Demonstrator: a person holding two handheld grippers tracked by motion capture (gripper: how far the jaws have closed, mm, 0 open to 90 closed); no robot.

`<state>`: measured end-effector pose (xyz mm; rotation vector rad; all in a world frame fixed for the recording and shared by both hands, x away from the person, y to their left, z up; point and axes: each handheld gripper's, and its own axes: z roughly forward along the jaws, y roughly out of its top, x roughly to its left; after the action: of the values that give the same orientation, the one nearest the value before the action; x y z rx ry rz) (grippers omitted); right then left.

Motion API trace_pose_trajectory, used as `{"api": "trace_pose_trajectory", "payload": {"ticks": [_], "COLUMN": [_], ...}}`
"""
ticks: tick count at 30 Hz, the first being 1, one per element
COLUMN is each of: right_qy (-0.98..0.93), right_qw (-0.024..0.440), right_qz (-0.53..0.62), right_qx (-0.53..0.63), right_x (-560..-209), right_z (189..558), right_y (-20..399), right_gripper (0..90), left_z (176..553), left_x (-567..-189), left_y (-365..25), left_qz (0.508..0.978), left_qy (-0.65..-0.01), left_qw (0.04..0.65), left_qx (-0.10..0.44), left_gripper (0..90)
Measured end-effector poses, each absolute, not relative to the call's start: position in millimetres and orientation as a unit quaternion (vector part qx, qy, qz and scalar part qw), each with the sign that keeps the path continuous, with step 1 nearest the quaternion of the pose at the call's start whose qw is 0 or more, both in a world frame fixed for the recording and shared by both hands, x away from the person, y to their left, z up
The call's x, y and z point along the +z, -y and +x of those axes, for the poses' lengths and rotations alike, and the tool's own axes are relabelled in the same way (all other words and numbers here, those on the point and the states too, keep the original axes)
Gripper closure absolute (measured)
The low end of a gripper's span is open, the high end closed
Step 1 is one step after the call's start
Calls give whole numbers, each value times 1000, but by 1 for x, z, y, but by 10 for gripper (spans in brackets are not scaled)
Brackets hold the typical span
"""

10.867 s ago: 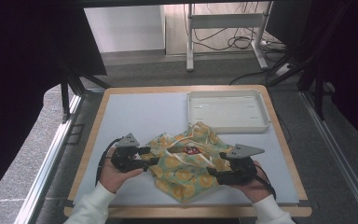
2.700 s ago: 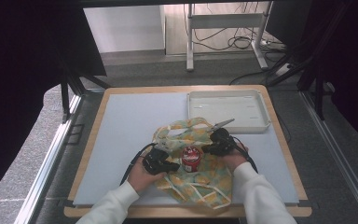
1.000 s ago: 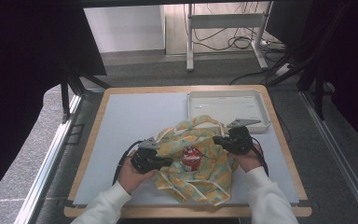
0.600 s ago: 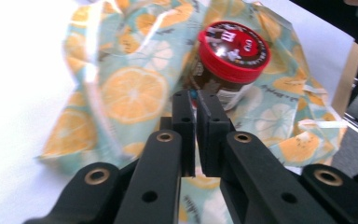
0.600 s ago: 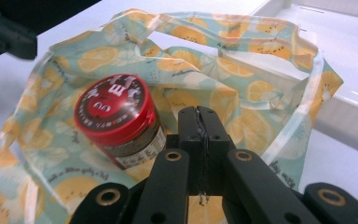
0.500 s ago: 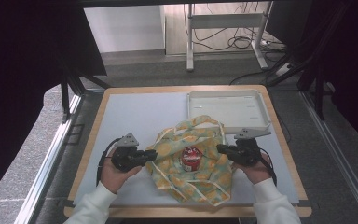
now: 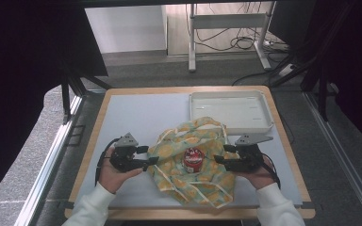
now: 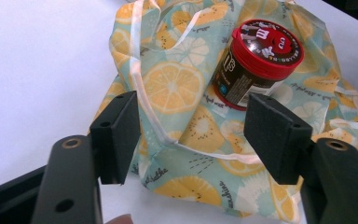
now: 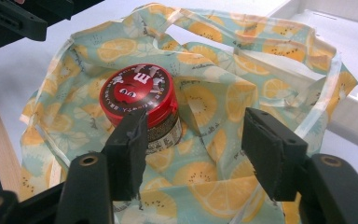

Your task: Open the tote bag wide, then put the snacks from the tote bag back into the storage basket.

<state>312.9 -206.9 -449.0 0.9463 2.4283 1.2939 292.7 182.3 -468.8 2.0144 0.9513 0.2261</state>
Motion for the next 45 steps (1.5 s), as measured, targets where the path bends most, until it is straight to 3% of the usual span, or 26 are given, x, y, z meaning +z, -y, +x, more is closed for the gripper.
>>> {"api": "trace_pose_trajectory", "payload": {"ticks": [7,21,45], "right_qy": [-828,-840,-882], "right_qw": [117,100,80], "right_qz": [318,298,284], "right_qx": [446,442,368], "right_x": [-446,-445,-466], "right_z": [310,310,327], "right_y": [206,188,127], "right_gripper": [367,335,125], "left_z": [293,292,293], "left_x": [-465,-460,-462], "left_y": [-186,-189,-190], "left_qz": [809,811,813], "left_qy": [-376,-365,-366], "left_qw": [440,445,441], "left_qx": [103,104,99], "left_gripper": [304,289,286]}}
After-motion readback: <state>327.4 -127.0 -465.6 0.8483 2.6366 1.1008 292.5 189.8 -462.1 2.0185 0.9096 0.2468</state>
